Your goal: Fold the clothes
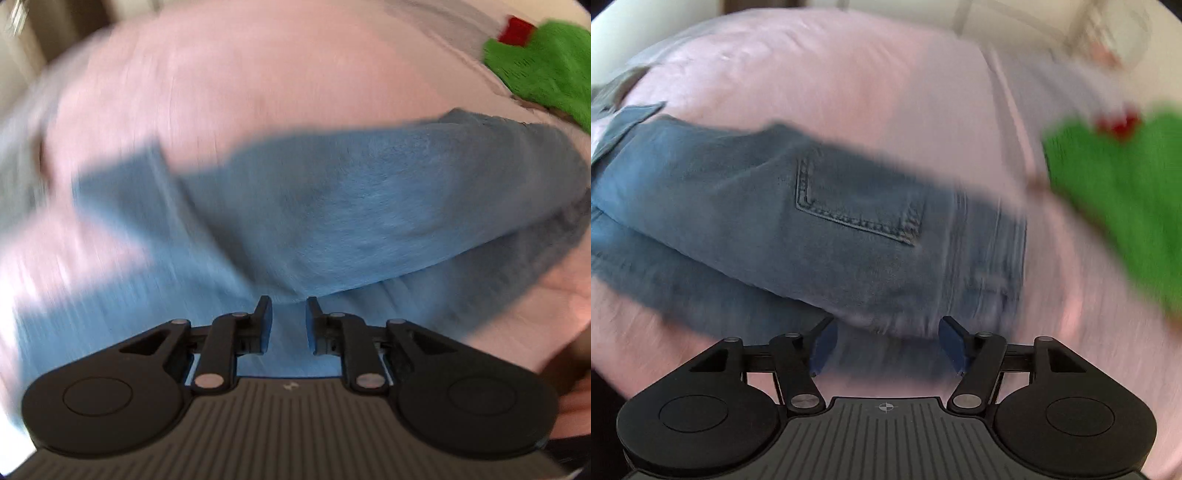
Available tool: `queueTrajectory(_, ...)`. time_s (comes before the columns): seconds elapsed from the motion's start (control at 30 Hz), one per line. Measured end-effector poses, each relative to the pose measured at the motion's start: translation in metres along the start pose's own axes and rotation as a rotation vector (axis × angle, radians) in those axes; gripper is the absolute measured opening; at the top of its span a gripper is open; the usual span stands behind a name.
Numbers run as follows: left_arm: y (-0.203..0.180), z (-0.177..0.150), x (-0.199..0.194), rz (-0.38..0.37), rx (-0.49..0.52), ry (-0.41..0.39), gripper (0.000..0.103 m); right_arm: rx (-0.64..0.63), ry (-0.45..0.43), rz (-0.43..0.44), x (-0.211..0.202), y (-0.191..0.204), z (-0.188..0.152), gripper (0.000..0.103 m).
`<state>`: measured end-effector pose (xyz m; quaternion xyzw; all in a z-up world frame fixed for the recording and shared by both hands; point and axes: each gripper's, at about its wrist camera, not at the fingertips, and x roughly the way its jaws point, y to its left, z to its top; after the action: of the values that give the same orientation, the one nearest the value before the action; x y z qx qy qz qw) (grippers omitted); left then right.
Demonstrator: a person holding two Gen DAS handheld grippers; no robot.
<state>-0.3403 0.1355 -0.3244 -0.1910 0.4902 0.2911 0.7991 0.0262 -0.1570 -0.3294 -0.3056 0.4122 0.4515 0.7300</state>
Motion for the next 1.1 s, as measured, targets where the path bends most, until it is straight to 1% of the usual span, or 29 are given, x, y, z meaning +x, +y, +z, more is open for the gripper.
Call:
queueTrajectory(0.03,-0.002,-0.006,-0.001,-0.009,-0.041,0.009,0.02,0.091,0.002,0.015,-0.002,-0.004,-0.007,0.063)
queueTrajectory(0.07,-0.002,-0.006,-0.004,-0.015,-0.072,0.001,0.026,0.182,0.004,0.03,-0.003,-0.008,-0.014,0.063)
queueTrajectory(0.1,-0.003,-0.006,-0.006,-0.02,-0.104,-0.007,0.029,0.283,-0.007,0.053,-0.005,-0.013,-0.02,0.063)
queueTrajectory(0.13,-0.003,-0.001,-0.007,-0.02,-0.137,-0.017,0.034,0.383,-0.024,0.079,-0.006,-0.019,-0.021,0.063)
queueTrajectory(0.17,0.002,0.005,-0.007,-0.017,-0.184,-0.031,0.039,0.48,-0.041,0.104,-0.005,-0.025,-0.021,0.063)
queueTrajectory(0.2,0.01,0.007,-0.008,-0.014,-0.24,-0.047,0.041,0.585,-0.063,0.131,-0.005,-0.032,-0.022,0.063)
queueTrajectory(0.27,0.028,0.012,-0.007,0.0,-0.374,-0.08,0.047,0.749,-0.108,0.167,-0.002,-0.057,-0.021,0.063)
queueTrajectory(0.4,0.065,0.026,0.01,0.019,-0.601,-0.09,0.048,1.031,-0.173,0.237,0.014,-0.096,-0.027,0.063)
queueTrajectory(0.43,0.073,0.029,0.012,0.021,-0.639,-0.087,0.048,1.097,-0.186,0.254,0.019,-0.104,-0.029,0.063)
queueTrajectory(0.5,0.08,0.033,0.024,0.026,-0.675,-0.068,0.048,1.192,-0.214,0.28,0.028,-0.115,-0.034,0.063)
queueTrajectory(0.53,0.083,0.034,0.031,0.029,-0.691,-0.058,0.048,1.229,-0.228,0.289,0.032,-0.12,-0.036,0.063)
queueTrajectory(0.6,0.087,0.036,0.044,0.026,-0.712,-0.044,0.043,1.292,-0.265,0.308,0.039,-0.127,-0.038,0.063)
queueTrajectory(0.67,0.089,0.037,0.053,0.022,-0.722,-0.038,0.031,1.333,-0.306,0.318,0.041,-0.131,-0.04,0.063)
queueTrajectory(0.7,0.09,0.037,0.055,0.02,-0.726,-0.039,0.028,1.346,-0.313,0.319,0.043,-0.133,-0.039,0.063)
queueTrajectory(0.73,0.091,0.037,0.056,0.017,-0.725,-0.043,0.019,1.355,-0.313,0.32,0.046,-0.136,-0.039,0.063)
queueTrajectory(0.77,0.091,0.037,0.057,0.014,-0.721,-0.048,0.016,1.364,-0.313,0.321,0.049,-0.138,-0.039,0.063)
queueTrajectory(0.8,0.092,0.037,0.059,0.013,-0.714,-0.052,0.015,1.369,-0.309,0.325,0.051,-0.139,-0.039,0.063)
queueTrajectory(0.9,0.092,0.036,0.063,0.016,-0.69,-0.061,0.01,1.344,-0.256,0.305,0.069,-0.142,-0.032,0.061)
queueTrajectory(0.93,0.092,0.036,0.064,0.018,-0.682,-0.065,0.007,1.336,-0.247,0.3,0.074,-0.143,-0.03,0.051)
queueTrajectory(0.97,0.092,0.036,0.064,0.019,-0.674,-0.069,0.004,1.326,-0.244,0.301,0.076,-0.146,-0.027,0.018)
queueTrajectory(1.03,0.092,0.036,0.061,0.021,-0.661,-0.092,0.002,1.297,-0.237,0.29,0.072,-0.15,-0.023,0.016)
queueTrajectory(1.1,0.091,0.036,0.049,0.025,-0.651,-0.138,0.002,1.247,-0.269,0.29,0.056,-0.151,-0.021,0.013)
